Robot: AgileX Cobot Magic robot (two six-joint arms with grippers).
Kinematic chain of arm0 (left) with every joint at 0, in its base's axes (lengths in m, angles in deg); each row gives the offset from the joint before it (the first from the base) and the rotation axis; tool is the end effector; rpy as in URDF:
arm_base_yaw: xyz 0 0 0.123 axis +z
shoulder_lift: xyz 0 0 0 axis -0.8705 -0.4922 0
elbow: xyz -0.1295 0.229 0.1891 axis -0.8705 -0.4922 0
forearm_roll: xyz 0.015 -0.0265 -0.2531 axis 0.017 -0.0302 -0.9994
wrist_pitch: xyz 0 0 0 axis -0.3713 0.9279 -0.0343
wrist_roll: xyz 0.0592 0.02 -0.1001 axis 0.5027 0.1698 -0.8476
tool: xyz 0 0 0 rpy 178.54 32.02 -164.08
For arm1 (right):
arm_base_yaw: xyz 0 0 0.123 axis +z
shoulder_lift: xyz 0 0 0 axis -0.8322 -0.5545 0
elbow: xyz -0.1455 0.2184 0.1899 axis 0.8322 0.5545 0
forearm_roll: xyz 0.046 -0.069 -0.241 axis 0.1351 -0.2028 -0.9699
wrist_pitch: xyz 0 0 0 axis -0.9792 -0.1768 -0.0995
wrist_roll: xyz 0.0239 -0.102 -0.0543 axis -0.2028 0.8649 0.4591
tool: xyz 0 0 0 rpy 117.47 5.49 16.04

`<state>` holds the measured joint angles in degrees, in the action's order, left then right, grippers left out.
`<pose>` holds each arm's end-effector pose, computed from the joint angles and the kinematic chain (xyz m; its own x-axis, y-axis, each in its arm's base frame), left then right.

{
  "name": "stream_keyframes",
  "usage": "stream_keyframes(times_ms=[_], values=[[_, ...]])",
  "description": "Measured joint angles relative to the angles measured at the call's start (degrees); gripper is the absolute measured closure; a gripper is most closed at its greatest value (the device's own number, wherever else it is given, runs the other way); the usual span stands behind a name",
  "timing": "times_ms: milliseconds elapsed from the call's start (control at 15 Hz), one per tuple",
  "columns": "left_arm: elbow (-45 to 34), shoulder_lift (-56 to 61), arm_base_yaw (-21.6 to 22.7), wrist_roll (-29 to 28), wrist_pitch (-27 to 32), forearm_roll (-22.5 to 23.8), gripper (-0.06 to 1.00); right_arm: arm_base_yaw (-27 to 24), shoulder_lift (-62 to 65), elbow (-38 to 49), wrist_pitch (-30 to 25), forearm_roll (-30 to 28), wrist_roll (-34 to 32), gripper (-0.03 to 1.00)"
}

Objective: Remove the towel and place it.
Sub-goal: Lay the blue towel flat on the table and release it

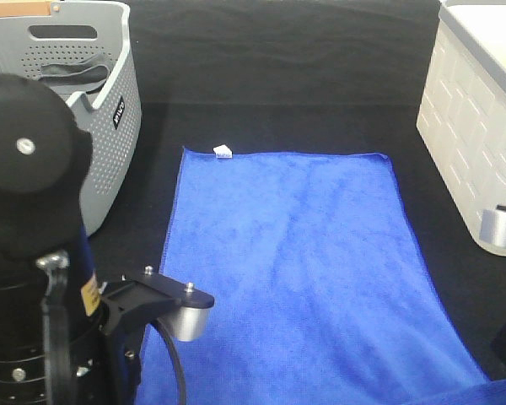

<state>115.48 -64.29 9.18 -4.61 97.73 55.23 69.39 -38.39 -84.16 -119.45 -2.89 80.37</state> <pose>0.1199 -0.2285 0.2016 -0.7239 0.6436 0.2485 0.5427 0.7536 -0.3709 0.1136 0.0675 0.2164 -0.9731 -0.1479 0.1768 -0.0848 0.9428 0.3223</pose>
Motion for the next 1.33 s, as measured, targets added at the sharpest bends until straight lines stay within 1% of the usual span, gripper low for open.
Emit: stream_keyframes(times_ms=[467, 533, 600, 733, 1000, 1333], values=[[2.8, -3.7, 0.0, 1.1, -0.4, 0.1, 0.94, 0.0, -13.9, 0.0, 0.2, -0.7, 5.0, 0.94], [4.0, -5.1, 0.1, 2.1, -0.1, 0.1, 0.94, 0.0, -16.4, 0.0, 0.2, -0.7, 6.0, 0.94], [4.6, -5.8, 0.3, 2.5, 0.0, 0.1, 0.94, 0.0, -17.3, 0.0, 0.2, -0.7, 6.4, 0.94], [8.3, -10.0, 2.2, 4.7, 1.0, 0.1, 0.94, 0.0, -21.2, -0.1, 0.3, -0.6, 7.9, 0.94], [10.4, -14.8, 2.8, 7.8, 2.9, 0.2, 0.94, 0.0, -23.4, -0.1, 0.3, -0.1, 9.2, 0.94], [10.4, -20.1, 2.8, 11.2, 3.2, 0.2, 0.94, 0.0, -27.2, -0.1, 0.5, 2.5, 10.9, 0.94]])
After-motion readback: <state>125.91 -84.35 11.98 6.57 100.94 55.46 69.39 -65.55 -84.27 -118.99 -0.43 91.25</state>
